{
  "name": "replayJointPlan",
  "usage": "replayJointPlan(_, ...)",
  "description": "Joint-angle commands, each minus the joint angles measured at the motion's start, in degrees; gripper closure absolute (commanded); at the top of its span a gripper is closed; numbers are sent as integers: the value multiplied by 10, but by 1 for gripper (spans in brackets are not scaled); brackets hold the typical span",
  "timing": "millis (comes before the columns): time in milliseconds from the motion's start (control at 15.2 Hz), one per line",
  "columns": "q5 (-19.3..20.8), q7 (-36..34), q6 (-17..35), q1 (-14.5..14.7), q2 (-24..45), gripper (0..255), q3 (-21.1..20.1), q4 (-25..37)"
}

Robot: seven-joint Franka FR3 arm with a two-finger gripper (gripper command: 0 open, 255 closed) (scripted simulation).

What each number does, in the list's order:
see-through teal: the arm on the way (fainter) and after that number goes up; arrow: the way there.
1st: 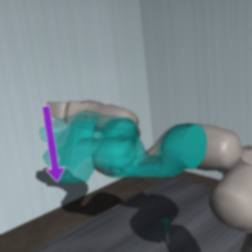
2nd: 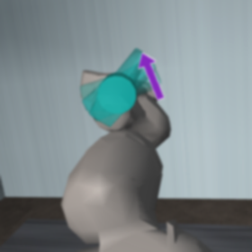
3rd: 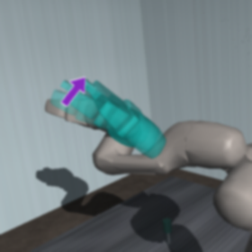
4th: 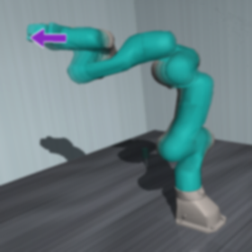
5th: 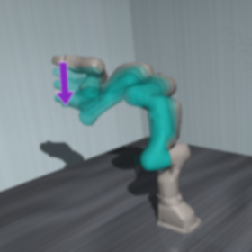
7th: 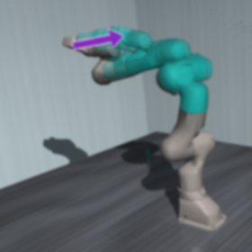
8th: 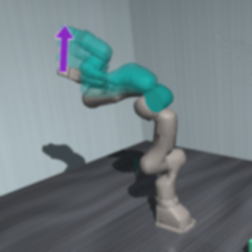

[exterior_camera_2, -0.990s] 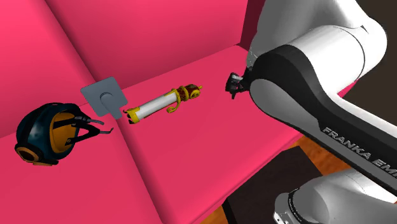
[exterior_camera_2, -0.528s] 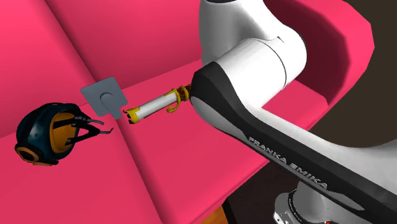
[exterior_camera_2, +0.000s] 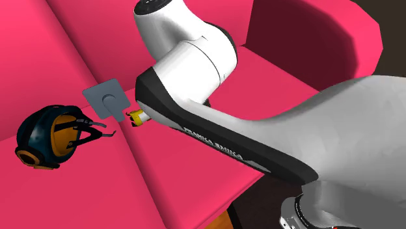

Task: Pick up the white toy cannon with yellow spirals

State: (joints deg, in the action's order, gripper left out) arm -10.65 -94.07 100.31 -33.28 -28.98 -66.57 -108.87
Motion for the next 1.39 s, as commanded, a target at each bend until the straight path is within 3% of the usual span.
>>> replayJointPlan(0,19,-72,-5,-94,38,0,-102,58)
replayJointPlan(198,10,-139,-27,-279,33,0,-271,150)
replayJointPlan(396,-56,-170,-69,-434,-40,0,-364,259)
replayJointPlan(1056,-69,-173,-16,-420,-53,0,-367,204)
replayJointPlan(1122,-70,-173,-16,-422,-53,255,-368,205)
replayJointPlan(1320,-70,-173,-16,-423,-54,255,-368,205)
